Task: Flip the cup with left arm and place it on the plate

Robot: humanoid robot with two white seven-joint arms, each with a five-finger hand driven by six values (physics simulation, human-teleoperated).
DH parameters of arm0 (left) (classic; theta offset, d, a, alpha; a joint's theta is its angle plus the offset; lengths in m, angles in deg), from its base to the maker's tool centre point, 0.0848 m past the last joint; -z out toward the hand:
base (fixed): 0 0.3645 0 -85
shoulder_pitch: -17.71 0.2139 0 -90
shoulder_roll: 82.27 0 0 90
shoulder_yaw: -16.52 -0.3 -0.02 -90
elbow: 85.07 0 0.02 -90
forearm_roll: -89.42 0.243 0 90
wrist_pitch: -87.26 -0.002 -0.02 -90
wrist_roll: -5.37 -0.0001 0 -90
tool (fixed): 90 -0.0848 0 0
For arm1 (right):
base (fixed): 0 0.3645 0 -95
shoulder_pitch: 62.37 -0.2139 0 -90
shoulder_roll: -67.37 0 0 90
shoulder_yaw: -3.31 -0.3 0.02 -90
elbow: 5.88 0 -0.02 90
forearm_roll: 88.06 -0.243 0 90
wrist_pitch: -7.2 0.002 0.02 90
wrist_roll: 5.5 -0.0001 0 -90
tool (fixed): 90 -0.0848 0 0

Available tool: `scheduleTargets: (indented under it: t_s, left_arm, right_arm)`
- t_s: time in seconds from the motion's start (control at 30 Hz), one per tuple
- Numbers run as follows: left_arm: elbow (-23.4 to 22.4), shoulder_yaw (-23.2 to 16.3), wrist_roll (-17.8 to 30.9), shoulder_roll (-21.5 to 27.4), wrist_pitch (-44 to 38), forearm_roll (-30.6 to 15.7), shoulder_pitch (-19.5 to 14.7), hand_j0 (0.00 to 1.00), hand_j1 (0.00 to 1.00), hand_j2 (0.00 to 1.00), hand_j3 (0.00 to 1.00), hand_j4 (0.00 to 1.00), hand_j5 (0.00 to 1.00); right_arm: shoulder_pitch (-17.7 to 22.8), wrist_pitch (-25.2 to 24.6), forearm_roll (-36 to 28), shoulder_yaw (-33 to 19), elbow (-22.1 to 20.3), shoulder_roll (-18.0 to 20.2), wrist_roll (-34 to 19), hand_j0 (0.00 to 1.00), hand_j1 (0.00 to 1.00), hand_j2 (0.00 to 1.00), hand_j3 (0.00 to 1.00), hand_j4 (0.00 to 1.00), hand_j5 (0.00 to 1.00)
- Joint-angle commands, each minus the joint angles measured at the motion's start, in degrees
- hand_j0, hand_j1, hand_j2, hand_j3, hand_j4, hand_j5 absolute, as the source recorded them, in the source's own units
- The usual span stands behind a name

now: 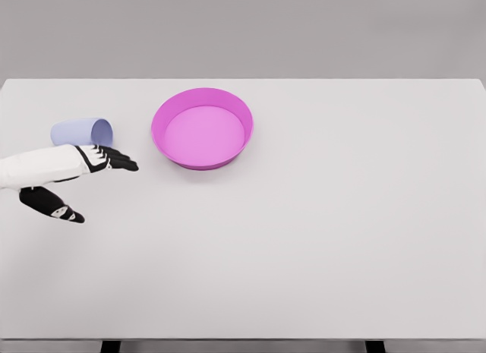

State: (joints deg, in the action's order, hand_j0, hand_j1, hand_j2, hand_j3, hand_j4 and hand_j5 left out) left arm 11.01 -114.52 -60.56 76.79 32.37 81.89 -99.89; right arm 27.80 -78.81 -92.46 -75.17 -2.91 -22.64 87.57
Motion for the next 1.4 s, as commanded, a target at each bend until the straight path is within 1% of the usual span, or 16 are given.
scheduleTargets:
  t_s: [0.0,0.03,0.1,0.13,0.27,0.33,0.43,0.53,0.67,0.77,0.9,0.93,1.03,1.1,1.23,1.37]
  left_arm:
    - [0.2,-0.2,0.0,0.4,-0.1,-0.5,0.0,1.0,1.0,1.0,1.0,1.0,1.0]
    - [-0.8,-0.2,0.0,0.5,-0.1,-1.2,0.0,1.0,1.0,1.0,1.0,1.0,1.0]
    - [-6.6,-0.1,0.0,0.3,-0.1,-7.0,-1.1,1.0,1.0,1.0,1.0,1.0,1.0]
    - [-9.6,-0.1,0.0,-0.2,-0.1,-7.5,-2.8,1.0,1.0,1.0,1.0,1.0,1.0]
    - [-16.4,-0.2,0.0,-3.8,-0.1,-6.8,-3.9,1.0,1.0,1.0,1.0,1.0,1.0]
    - [-17.0,-0.2,0.0,-4.0,-0.1,-6.6,-4.3,1.0,1.0,1.0,1.0,1.0,1.0]
    - [-19.7,-0.4,-0.4,-6.0,-0.1,-7.2,-7.8,1.0,1.0,1.0,1.0,1.0,1.0]
    - [-22.2,-3.9,-0.8,-9.7,-0.1,-7.1,-10.5,1.0,1.0,1.0,1.0,1.0,1.0]
    - [-22.7,-4.2,4.1,-10.1,-0.1,-6.6,-10.7,1.0,1.0,1.0,1.0,1.0,1.0]
    - [-23.6,-4.2,4.5,-10.3,-0.1,-6.7,-12.3,1.0,1.0,1.0,1.0,1.0,1.0]
    - [-32.3,-4.3,4.7,-14.7,-0.1,-5.7,-14.2,1.0,1.0,1.0,1.0,1.0,1.0]
    - [-32.7,-4.5,4.8,-15.1,-0.1,-5.7,-14.3,1.0,1.0,1.0,1.0,1.0,1.0]
    - [-36.1,-9.4,4.7,-16.0,-0.1,-5.6,-17.8,1.0,1.0,1.0,1.0,1.0,1.0]
    - [-38.2,-9.6,4.7,-16.9,-0.1,-5.5,-17.8,1.0,1.0,1.0,1.0,1.0,1.0]
    - [-39.4,-10.5,4.7,-17.8,-0.1,-5.5,-18.0,1.0,1.0,1.0,1.0,1.0,1.0]
    - [-43.7,-10.6,4.8,-18.3,-0.1,-5.2,-18.7,1.0,1.0,1.0,1.0,1.0,1.0]
  right_arm:
    - [0.0,0.0,0.1,0.4,-0.2,0.0,-0.2,1.0,1.0,1.0,1.0,1.0,1.0]
    - [0.1,0.0,0.0,0.0,0.2,0.0,0.0,1.0,1.0,1.0,1.0,1.0,1.0]
    - [0.8,0.0,0.0,-0.2,0.3,0.0,0.0,1.0,1.0,1.0,1.0,1.0,1.0]
    - [0.8,0.0,0.0,-0.2,0.1,0.0,0.0,1.0,1.0,1.0,1.0,1.0,1.0]
    - [0.8,0.0,0.0,-0.2,0.2,0.0,0.0,1.0,1.0,1.0,1.0,1.0,1.0]
    - [0.8,0.0,0.0,-0.2,0.2,0.0,0.0,1.0,1.0,1.0,1.0,1.0,1.0]
    - [0.8,0.0,0.0,-0.2,0.2,0.0,0.0,1.0,1.0,1.0,1.0,1.0,1.0]
    - [0.8,0.0,0.0,-0.2,0.2,0.0,0.0,1.0,1.0,1.0,1.0,1.0,1.0]
    - [0.8,0.0,0.0,-0.2,0.2,0.0,0.0,1.0,1.0,1.0,1.0,1.0,1.0]
    - [0.8,0.0,0.0,-0.2,0.2,0.0,0.0,1.0,1.0,1.0,1.0,1.0,1.0]
    - [0.8,0.0,0.0,-0.2,0.2,0.0,0.0,1.0,1.0,1.0,1.0,1.0,1.0]
    - [0.8,0.0,0.0,-0.2,0.2,0.0,0.0,1.0,1.0,1.0,1.0,1.0,1.0]
    - [0.8,0.0,0.0,-0.2,0.2,0.0,0.0,1.0,1.0,1.0,1.0,1.0,1.0]
    - [0.8,0.0,0.0,-0.2,0.2,0.0,0.0,1.0,1.0,1.0,1.0,1.0,1.0]
    - [0.8,0.0,0.0,-0.2,0.2,0.0,0.0,1.0,1.0,1.0,1.0,1.0,1.0]
    - [0.8,0.0,0.0,-0.2,0.2,0.0,0.0,1.0,1.0,1.0,1.0,1.0,1.0]
